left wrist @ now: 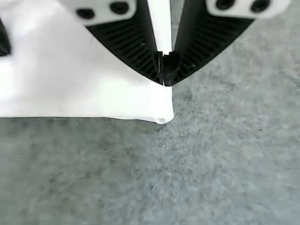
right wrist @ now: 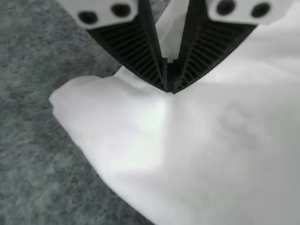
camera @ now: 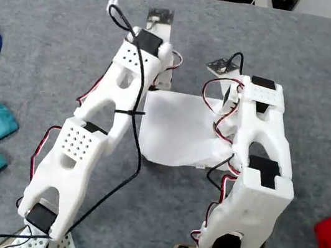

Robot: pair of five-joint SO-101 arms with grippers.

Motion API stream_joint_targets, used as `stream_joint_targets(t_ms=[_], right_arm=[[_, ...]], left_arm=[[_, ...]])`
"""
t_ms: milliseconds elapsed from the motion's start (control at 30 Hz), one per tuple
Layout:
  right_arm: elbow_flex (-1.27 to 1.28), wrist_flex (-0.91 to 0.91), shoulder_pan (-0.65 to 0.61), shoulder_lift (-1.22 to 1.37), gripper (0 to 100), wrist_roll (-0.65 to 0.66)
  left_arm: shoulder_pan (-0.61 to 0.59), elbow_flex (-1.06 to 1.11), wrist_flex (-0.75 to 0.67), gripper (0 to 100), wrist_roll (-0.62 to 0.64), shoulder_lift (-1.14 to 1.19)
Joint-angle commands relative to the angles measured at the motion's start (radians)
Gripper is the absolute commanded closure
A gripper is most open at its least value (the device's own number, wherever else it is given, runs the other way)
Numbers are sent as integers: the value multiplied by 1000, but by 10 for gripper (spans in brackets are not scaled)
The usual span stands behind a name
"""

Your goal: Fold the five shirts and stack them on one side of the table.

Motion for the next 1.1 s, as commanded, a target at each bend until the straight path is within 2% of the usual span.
stream_joint_targets(t_ms=[0, 167, 433, 700, 833, 1067], right_arm=[[-33, -28, 25, 2, 990, 8], [-25, 5, 27, -97, 987, 8], [16, 124, 41, -332, 875, 8], [234, 123, -7, -567, 886, -2], [335, 118, -93, -682, 992, -9], [616, -86, -162, -742, 980, -15]], left_arm=[[35, -140, 72, 981, 0, -18], [84, -83, 74, 981, 2, -5], [54, -29, 25, 981, 2, 168], [57, -29, 25, 981, 2, 219], [57, -29, 25, 981, 2, 219], [58, -29, 28, 981, 2, 216]])
